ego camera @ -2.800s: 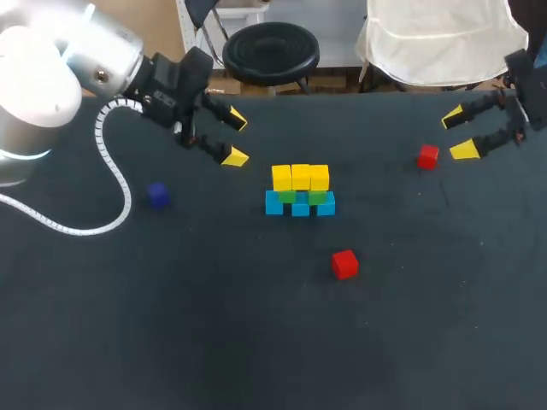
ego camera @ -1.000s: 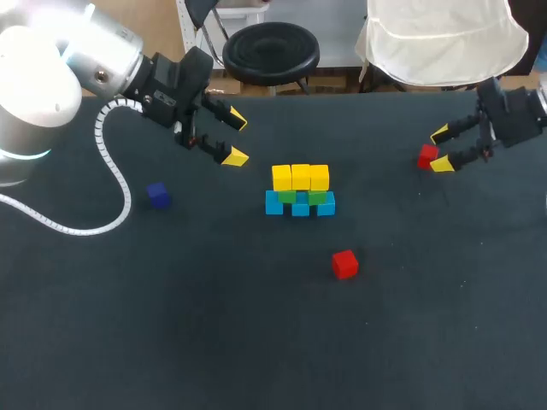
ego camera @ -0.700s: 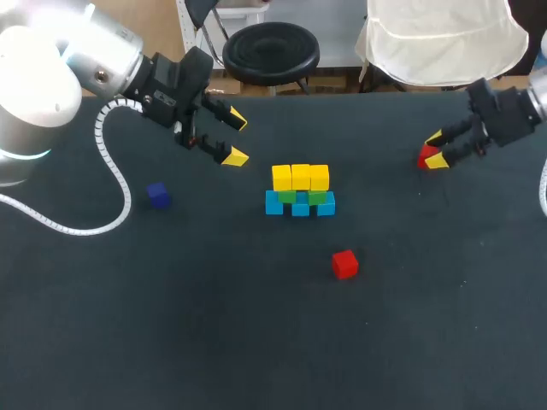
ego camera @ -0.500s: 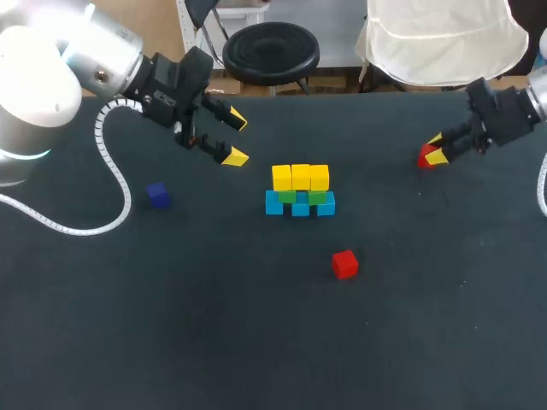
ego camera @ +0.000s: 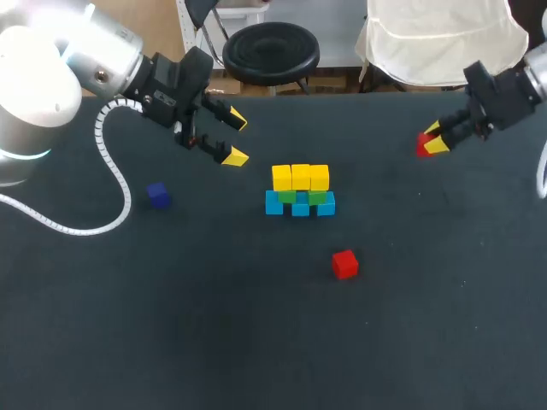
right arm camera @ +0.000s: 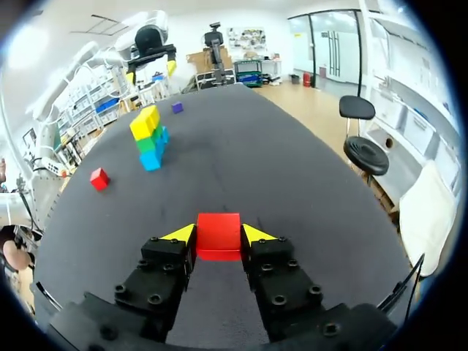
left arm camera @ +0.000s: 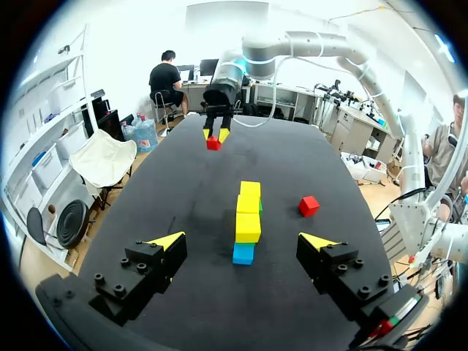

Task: Place the blue cubes, place green cubes on the blue cubes, place the yellow cubes on the green cubes, then place the red cubes on the yellow cubes, and place purple cube on the red cubes.

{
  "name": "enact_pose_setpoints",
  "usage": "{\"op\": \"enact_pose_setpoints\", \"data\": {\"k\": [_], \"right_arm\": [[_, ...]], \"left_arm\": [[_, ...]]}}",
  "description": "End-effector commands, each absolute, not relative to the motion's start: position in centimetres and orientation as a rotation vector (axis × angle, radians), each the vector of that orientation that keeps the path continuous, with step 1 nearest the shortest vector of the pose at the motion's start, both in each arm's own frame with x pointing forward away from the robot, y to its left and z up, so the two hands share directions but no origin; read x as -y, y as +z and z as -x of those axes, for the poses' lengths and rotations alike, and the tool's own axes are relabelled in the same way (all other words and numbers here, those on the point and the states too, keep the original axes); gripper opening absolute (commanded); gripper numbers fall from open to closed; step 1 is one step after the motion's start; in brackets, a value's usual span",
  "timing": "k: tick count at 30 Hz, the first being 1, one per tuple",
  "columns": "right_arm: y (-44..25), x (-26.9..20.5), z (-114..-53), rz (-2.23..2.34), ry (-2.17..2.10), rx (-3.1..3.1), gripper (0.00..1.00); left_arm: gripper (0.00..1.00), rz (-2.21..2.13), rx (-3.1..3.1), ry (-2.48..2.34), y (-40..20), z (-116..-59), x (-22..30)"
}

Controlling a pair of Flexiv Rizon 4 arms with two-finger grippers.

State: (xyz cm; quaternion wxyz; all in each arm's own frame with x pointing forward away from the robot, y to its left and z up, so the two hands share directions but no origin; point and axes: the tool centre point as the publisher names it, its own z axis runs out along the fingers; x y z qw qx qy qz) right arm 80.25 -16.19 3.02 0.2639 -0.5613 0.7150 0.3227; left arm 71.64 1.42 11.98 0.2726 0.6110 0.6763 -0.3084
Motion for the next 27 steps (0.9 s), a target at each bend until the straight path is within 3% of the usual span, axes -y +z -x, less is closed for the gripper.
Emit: {"op": "enact_pose_setpoints", "data": {"k": [1,10,27], "right_arm": [[5.6,15.5,-78.1,1.533,0.815,-1.934,0.0],[9.6,12.7,-76.5,1.617,0.834,-1.845,0.0],[9.6,12.7,-76.5,1.617,0.834,-1.845,0.0]], "left_arm": [[1.0,-1.645,-1.817,-0.832,11.9,-71.7,-1.4],[1.0,-1.645,-1.817,-0.832,11.9,-71.7,-1.4],[1.0,-1.645,-1.817,-0.832,11.9,-71.7,-1.4]]}}
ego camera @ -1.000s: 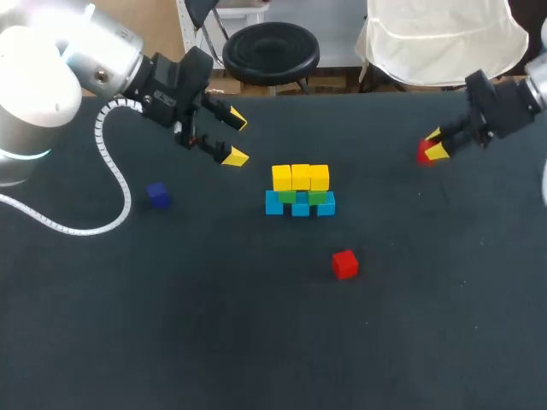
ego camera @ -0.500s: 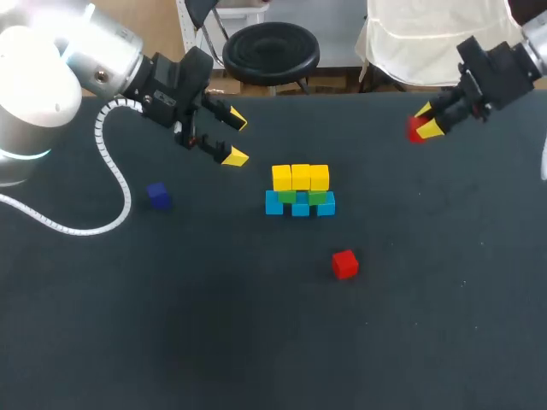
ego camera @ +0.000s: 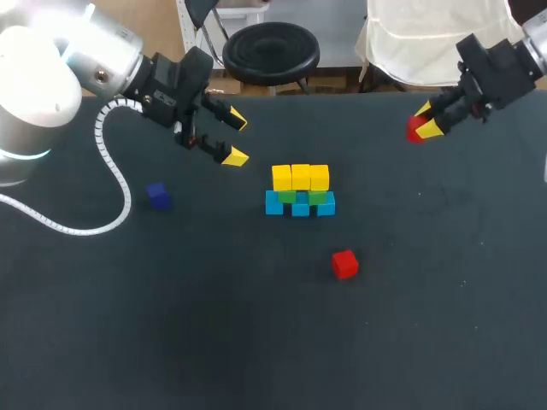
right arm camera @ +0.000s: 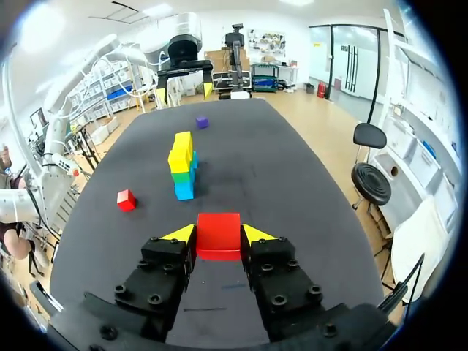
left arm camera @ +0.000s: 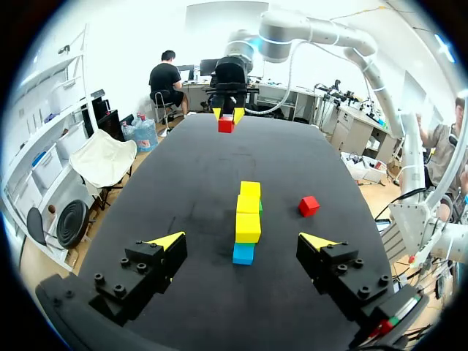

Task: Place the blue cubes, place green cubes on the blue cubes, place the yellow cubes on the green cubes, then place the red cubes on the yellow cubes, and place purple cube on the red cubes.

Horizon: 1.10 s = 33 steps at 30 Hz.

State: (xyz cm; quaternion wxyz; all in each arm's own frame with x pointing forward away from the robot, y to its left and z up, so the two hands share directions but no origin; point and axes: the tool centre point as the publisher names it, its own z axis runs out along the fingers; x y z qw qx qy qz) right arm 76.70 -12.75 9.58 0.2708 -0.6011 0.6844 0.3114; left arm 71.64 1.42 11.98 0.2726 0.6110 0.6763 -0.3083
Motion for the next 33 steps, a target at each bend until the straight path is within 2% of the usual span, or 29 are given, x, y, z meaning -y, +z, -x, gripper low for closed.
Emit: {"op": "enact_pose_setpoints", "data": {"k": [1,3,18,26,33], "right_arm": [[9.6,12.7,-76.5,1.617,0.834,-1.845,0.0],[9.6,12.7,-76.5,1.617,0.834,-1.845,0.0],[12.2,4.2,-71.2,1.644,0.775,-1.835,0.0],[13.5,1.4,-69.3,1.685,0.797,-1.791,0.0],[13.5,1.4,-69.3,1.685,0.797,-1.791,0.0]], "left_arm": [[1.0,-1.645,-1.817,-0.832,11.9,-71.7,-1.4],[1.0,-1.645,-1.817,-0.832,11.9,-71.7,-1.4],[1.0,-1.645,-1.817,-0.832,11.9,-71.7,-1.4],[1.0,-1.645,-1.817,-0.832,11.9,-71.7,-1.4],[1.0,-1.645,-1.817,-0.832,11.9,-71.7,-1.4]]}}
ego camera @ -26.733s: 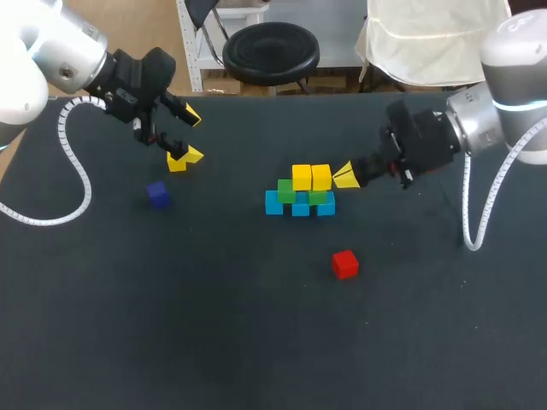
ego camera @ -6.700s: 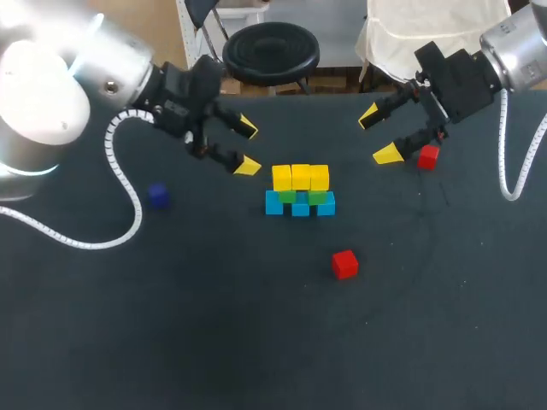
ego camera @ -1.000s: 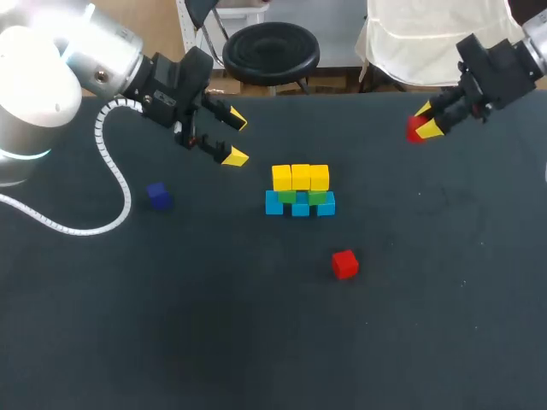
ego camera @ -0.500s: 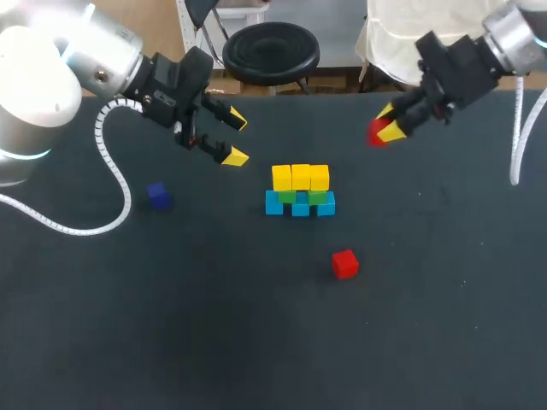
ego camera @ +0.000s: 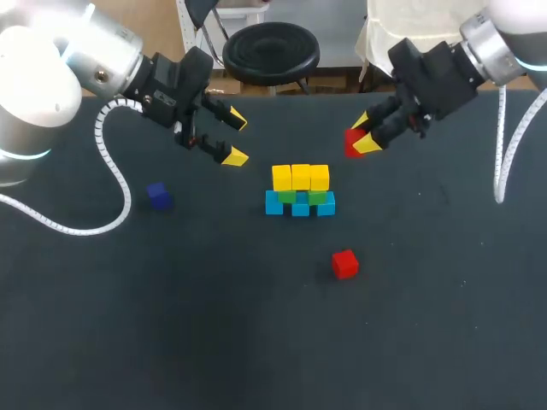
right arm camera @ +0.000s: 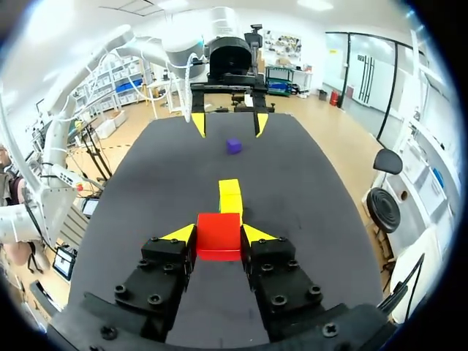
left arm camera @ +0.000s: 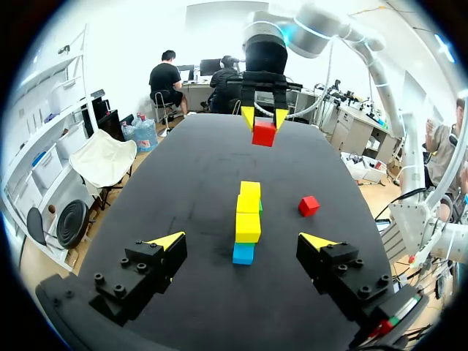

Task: Place the blue cubes, place green cubes on the blue cubes, place the yellow cubes on the green cubes, then place the red cubes on the yellow cubes, and place purple cube on the red cubes.

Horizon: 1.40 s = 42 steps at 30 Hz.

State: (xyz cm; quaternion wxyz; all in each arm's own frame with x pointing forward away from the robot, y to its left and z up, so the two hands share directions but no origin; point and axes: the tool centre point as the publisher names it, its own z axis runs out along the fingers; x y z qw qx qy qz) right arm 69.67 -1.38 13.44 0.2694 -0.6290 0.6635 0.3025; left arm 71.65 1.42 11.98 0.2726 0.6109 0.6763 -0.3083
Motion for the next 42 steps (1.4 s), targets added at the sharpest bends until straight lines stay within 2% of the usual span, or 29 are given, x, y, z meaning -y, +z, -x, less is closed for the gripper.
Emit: {"op": "enact_pose_setpoints", "data": {"k": [1,10,20,30,42], "right_arm": [[13.5,1.4,-69.3,1.685,0.797,-1.791,0.0],[13.5,1.4,-69.3,1.685,0.797,-1.791,0.0],[16.8,-2.7,-67.6,1.639,0.816,-1.801,0.0],[14.4,-3.1,-64.9,1.555,0.899,-1.891,0.0],[12.7,-3.1,-64.4,1.607,0.89,-1.963,0.0]], "left_arm": [[1.0,-1.645,-1.817,-0.832,11.9,-71.7,-1.4],[1.0,-1.645,-1.817,-0.832,11.9,-71.7,-1.4],[1.0,-1.645,-1.817,-0.832,11.9,-71.7,-1.4],[1.0,-1.645,-1.817,-0.832,11.9,-71.7,-1.4],[1.0,-1.645,-1.817,-0.832,11.9,-71.7,-1.4]]}}
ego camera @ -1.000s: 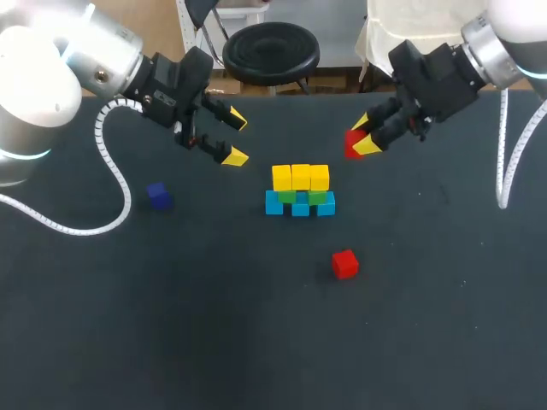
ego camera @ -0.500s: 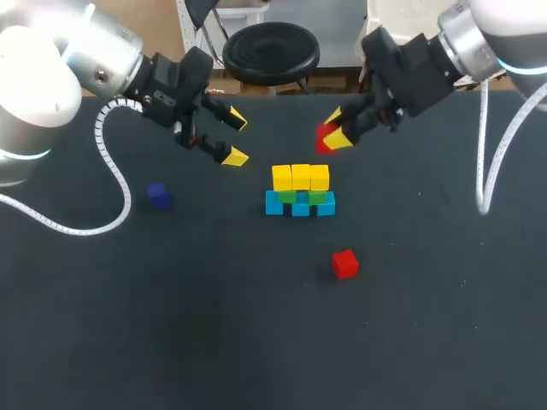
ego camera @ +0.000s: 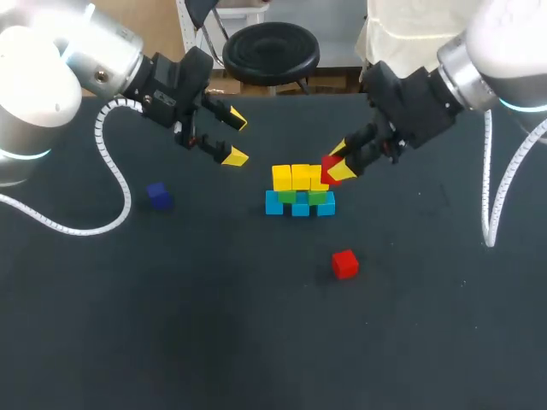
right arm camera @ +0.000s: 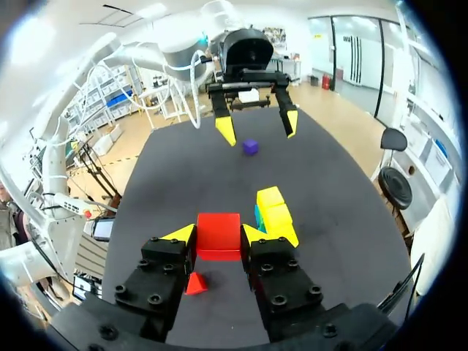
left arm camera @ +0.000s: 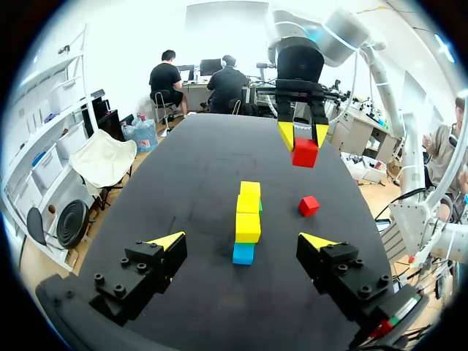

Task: Place the blue cubes, place green cubes on the blue cubes, place the yellow cubes on the green cubes, then place the red cubes on the yellow cubes, and place purple cube on the red cubes.

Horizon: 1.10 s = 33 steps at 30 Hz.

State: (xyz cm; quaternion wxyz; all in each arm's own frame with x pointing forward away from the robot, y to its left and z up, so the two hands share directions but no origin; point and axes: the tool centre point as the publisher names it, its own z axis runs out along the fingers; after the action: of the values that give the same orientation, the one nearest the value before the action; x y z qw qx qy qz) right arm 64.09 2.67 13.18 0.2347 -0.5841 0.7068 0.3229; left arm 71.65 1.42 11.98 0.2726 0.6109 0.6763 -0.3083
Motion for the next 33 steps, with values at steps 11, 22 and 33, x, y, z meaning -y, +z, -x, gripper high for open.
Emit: {"op": "enact_pose_setpoints", "data": {"k": [11,22,33], "right_arm": [[11.6,-3.6,-64.6,1.626,0.893,-1.923,0.0],[11.0,-4.2,-65.4,1.68,0.9,-1.887,0.0],[10.5,-4.6,-67.5,1.724,0.916,-1.854,0.0]], "left_arm": [[1.0,-1.645,-1.817,-0.832,11.9,-71.7,-1.4],[1.0,-1.645,-1.817,-0.832,11.9,-71.7,-1.4],[1.0,-1.645,-1.817,-0.832,11.9,-71.7,-1.4]]}}
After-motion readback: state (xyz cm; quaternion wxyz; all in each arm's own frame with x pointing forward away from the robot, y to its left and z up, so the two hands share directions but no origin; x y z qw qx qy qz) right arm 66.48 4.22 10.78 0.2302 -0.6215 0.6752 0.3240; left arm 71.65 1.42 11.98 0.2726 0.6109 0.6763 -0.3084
